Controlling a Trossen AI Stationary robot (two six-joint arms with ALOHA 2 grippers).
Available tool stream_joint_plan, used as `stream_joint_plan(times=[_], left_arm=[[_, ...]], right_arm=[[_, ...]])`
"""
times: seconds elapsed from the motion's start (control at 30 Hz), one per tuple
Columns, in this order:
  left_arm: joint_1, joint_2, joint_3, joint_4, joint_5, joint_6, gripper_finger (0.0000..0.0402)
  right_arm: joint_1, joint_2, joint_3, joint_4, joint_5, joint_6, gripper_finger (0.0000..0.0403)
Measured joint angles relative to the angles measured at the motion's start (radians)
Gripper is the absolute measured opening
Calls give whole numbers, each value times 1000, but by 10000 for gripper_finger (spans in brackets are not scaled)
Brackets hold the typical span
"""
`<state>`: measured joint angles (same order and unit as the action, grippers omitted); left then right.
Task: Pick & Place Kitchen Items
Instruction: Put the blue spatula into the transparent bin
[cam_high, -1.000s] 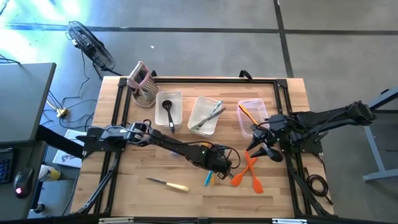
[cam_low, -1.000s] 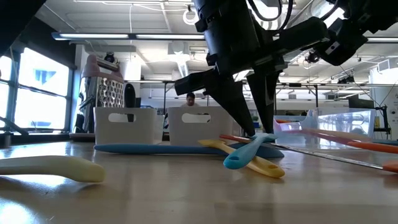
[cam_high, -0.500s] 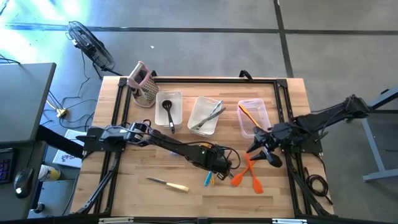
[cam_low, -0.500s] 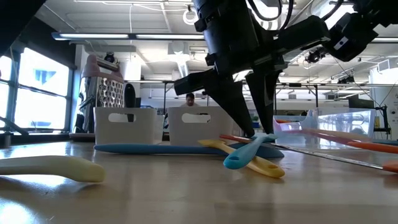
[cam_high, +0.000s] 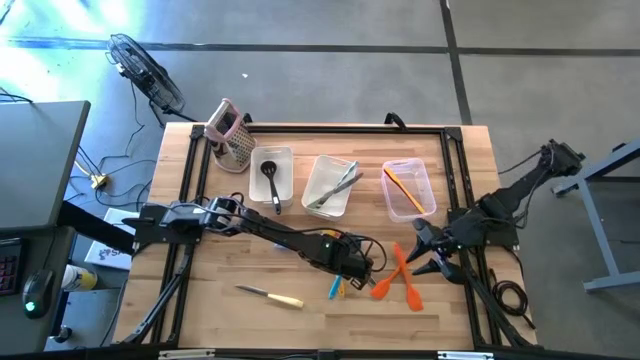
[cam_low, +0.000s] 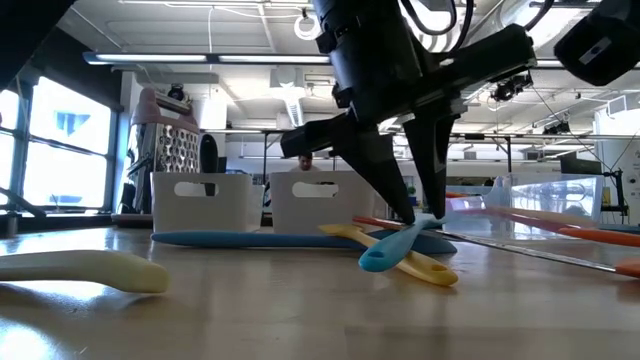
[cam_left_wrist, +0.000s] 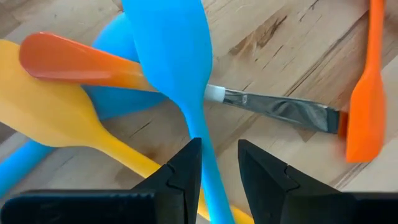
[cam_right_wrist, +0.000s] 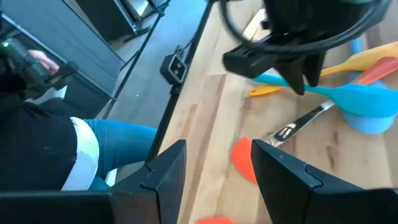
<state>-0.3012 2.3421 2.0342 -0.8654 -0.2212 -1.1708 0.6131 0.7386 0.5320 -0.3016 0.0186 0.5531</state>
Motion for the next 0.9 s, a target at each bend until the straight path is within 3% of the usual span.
stream_joint_plan(times=[0.53,0.9], left_arm=[[0,0,0,-6,-19,19,102],[0,2,-2,-53,-30,15,102]], right_arm=[[365,96,0,1,250,212,174],[455,224,0,141,305,234,174]])
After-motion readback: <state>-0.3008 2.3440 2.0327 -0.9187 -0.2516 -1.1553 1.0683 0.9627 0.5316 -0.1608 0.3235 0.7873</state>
